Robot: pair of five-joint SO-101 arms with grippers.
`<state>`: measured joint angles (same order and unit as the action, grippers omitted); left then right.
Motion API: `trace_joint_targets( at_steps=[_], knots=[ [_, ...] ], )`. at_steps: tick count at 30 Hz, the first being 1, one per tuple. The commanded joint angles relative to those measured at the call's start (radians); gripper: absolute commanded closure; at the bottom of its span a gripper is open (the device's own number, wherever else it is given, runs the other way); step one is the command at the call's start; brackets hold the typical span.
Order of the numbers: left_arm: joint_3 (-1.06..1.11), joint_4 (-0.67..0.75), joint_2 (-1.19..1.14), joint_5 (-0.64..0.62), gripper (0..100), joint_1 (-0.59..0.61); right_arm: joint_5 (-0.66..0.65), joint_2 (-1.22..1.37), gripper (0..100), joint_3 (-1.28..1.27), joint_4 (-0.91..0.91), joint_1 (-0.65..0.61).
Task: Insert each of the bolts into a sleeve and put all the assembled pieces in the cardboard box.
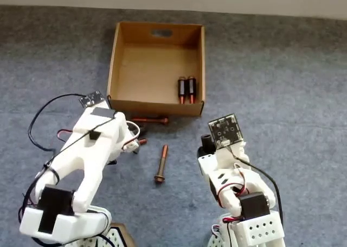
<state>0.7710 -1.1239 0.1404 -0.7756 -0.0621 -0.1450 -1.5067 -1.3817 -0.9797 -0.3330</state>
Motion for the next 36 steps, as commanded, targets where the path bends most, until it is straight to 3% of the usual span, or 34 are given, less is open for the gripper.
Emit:
trace_joint_targets(
  at_steps=[1, 12, 18, 21, 26, 29, 36],
  knots=[
    [-0.039, 0.064, -0.010, -0.011, 76, 0.027, 0.005, -0.012, 99.2, 0.012, -0.004, -0.004],
    [-0.048, 0.075, -0.002, -0.009, 76, 0.058, 0.005, -0.012, 99.2, 0.012, -0.004, -0.004],
    [-0.047, 0.017, 0.148, -0.008, 76, 0.051, 0.005, -0.012, 99.2, 0.012, -0.002, -0.004],
    [0.002, 0.054, 0.196, -0.009, 76, 0.056, 0.005, -0.012, 99.2, 0.012, -0.002, -0.004],
    [0.050, 0.161, 0.134, -0.015, 76, 0.058, 0.005, -0.012, 99.2, 0.013, -0.002, -0.004],
    [0.022, 0.166, 0.068, -0.077, 75, 0.087, 0.005, -0.012, 99.2, 0.013, -0.002, -0.004],
    [-0.018, 0.163, -0.054, -0.083, 76, 0.124, 0.003, -0.012, 99.2, 0.015, -0.002, -0.004]
  ],
)
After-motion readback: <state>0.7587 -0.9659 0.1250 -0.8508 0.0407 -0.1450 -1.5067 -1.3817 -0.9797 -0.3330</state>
